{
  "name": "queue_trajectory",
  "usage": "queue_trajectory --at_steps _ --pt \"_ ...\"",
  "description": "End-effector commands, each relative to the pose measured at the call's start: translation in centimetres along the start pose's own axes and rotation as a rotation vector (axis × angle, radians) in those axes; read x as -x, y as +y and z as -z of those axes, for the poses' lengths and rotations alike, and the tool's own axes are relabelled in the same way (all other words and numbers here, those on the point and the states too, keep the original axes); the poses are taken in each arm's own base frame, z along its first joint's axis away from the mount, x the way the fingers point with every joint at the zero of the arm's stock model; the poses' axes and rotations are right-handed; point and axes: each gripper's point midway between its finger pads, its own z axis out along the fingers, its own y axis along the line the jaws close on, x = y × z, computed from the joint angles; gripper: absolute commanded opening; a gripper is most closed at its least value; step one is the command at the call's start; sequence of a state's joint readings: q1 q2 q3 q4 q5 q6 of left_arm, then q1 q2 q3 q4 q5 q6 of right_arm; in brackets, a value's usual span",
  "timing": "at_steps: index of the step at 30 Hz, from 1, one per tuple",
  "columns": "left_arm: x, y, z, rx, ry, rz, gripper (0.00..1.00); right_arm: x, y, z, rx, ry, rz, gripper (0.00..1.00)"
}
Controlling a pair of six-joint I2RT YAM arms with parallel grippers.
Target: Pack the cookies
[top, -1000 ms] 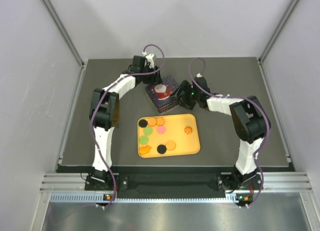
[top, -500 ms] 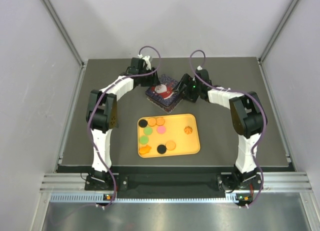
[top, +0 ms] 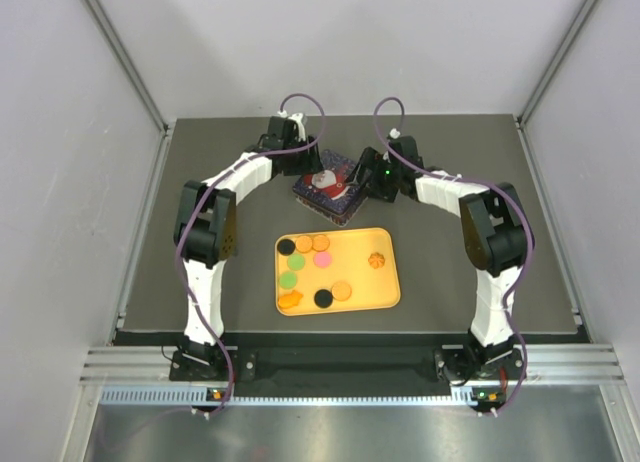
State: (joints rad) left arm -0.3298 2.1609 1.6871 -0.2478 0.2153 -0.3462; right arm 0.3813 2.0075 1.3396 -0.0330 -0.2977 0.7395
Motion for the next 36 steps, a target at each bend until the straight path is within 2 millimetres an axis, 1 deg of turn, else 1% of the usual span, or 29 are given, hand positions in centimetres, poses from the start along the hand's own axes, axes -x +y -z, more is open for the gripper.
queue_trajectory --at_steps 1,6,8,9,10,12,14,17,18,22,23,25,28,31,36 --pt "1.3 -2.9 2.1 -0.049 -0.015 -0.021 0.65 2.6 3.9 1.4 0.116 -0.051 0.073 0.95" --pt "1.0 -2.8 2.0 -0.052 -0.005 -0.040 0.66 3.1 4.0 2.2 0.151 -0.039 0.067 0.98" --pt "0.9 -2.8 2.0 -0.059 -0.002 -0.045 0.66 2.7 3.7 2.4 0.156 -0.021 0.048 0.98" --pt "0.9 -2.9 2.0 -0.061 -0.003 -0.047 0.65 2.7 3.8 2.6 0.161 -0.020 0.048 0.98" --pt "0.8 -2.8 1.9 -0.059 -0.002 -0.050 0.65 2.3 3.5 2.6 0.155 -0.012 0.041 0.98" --pt "0.8 -2.9 1.9 -0.070 -0.006 -0.053 0.65 2.2 3.7 2.9 0.163 -0.019 0.037 0.99" --pt "0.8 -3.2 2.0 -0.083 -0.010 -0.051 0.65 1.8 3.8 2.8 0.167 -0.010 0.026 0.99" --pt "0.8 -3.4 2.0 -0.099 -0.009 -0.051 0.65 1.7 4.0 2.5 0.167 -0.008 0.013 0.99" --pt "0.6 -3.5 2.0 -0.107 -0.005 -0.051 0.65 1.4 3.7 2.1 0.163 0.003 0.008 0.98" --pt "0.3 -4.6 2.4 -0.172 0.004 -0.066 0.65 1.6 4.1 1.3 0.173 0.008 -0.012 0.97" --pt "0.2 -4.8 2.4 -0.188 0.012 -0.071 0.65 1.4 4.0 1.0 0.172 0.014 -0.014 0.95" --pt "-0.1 -5.3 2.5 -0.215 0.027 -0.082 0.65 1.7 4.4 0.9 0.177 0.009 -0.008 0.93" --pt "-0.9 -5.7 2.6 -0.254 0.060 -0.100 0.65 1.8 4.1 0.6 0.166 0.009 -0.002 0.89" --pt "-1.3 -5.6 2.8 -0.257 0.072 -0.112 0.65 2.0 3.6 0.4 0.144 0.003 0.009 0.83" --pt "-2.2 -5.0 2.7 -0.234 0.103 -0.116 0.65 2.4 3.5 0.3 0.135 -0.011 0.026 0.76"
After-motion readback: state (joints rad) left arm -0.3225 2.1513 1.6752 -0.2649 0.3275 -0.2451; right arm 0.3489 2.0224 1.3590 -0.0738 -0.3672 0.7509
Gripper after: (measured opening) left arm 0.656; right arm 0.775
